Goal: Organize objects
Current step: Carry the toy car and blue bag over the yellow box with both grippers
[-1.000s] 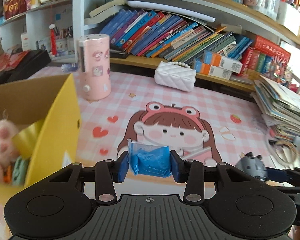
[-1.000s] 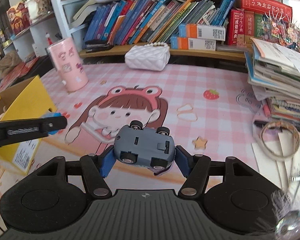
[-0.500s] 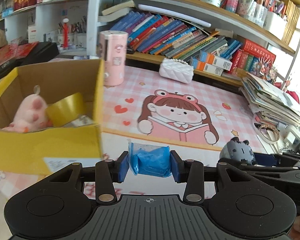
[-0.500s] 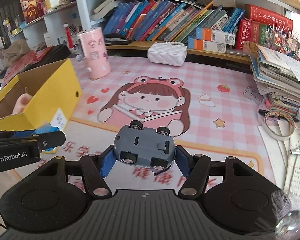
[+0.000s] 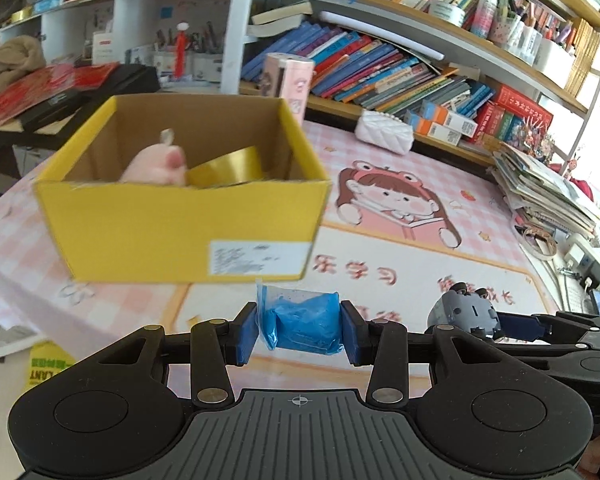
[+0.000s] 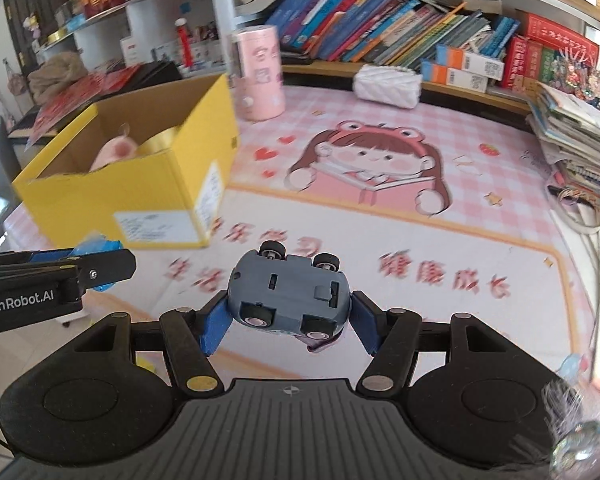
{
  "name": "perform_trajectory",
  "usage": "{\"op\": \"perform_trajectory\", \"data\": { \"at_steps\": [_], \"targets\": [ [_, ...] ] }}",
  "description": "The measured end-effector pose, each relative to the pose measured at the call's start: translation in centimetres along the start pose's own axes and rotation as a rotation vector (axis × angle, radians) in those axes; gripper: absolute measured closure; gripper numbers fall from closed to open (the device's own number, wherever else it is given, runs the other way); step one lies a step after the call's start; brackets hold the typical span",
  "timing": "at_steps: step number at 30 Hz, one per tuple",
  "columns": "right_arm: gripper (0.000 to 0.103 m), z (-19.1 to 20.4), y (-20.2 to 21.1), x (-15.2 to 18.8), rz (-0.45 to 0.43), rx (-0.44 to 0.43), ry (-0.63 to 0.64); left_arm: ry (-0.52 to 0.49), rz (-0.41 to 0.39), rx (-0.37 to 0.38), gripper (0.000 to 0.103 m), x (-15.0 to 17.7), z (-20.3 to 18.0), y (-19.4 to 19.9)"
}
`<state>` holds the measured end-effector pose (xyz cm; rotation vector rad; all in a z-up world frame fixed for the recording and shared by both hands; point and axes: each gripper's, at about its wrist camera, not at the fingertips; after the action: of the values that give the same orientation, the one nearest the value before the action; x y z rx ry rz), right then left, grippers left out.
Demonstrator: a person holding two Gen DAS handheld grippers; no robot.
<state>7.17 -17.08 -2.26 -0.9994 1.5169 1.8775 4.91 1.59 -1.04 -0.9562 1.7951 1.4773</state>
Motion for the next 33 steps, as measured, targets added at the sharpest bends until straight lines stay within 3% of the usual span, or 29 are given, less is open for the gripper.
{"op": "perform_trajectory", "data": {
  "at_steps": [15,33],
  "targets": [
    [0.042,7.1,1.6,2.8,0.005,-0.049,-0.001,-0.002,-0.021,-0.03,0.062,1.7,5.5,4.9],
    [0.042,11.6,1.4,1.7,-0.004,-0.098,0.08,0.041,-0.071,-0.043,0.062,1.0,8.5,6.4]
  ]
}}
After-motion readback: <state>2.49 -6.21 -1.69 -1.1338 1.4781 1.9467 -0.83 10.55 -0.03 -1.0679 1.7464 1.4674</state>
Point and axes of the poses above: each gripper's, at about its wrist camera, not at the fingertips, and y roughly against the way its jaws point, z to its left, x to its underside, and after that the axes turned 10 degrees about -z, right-handed
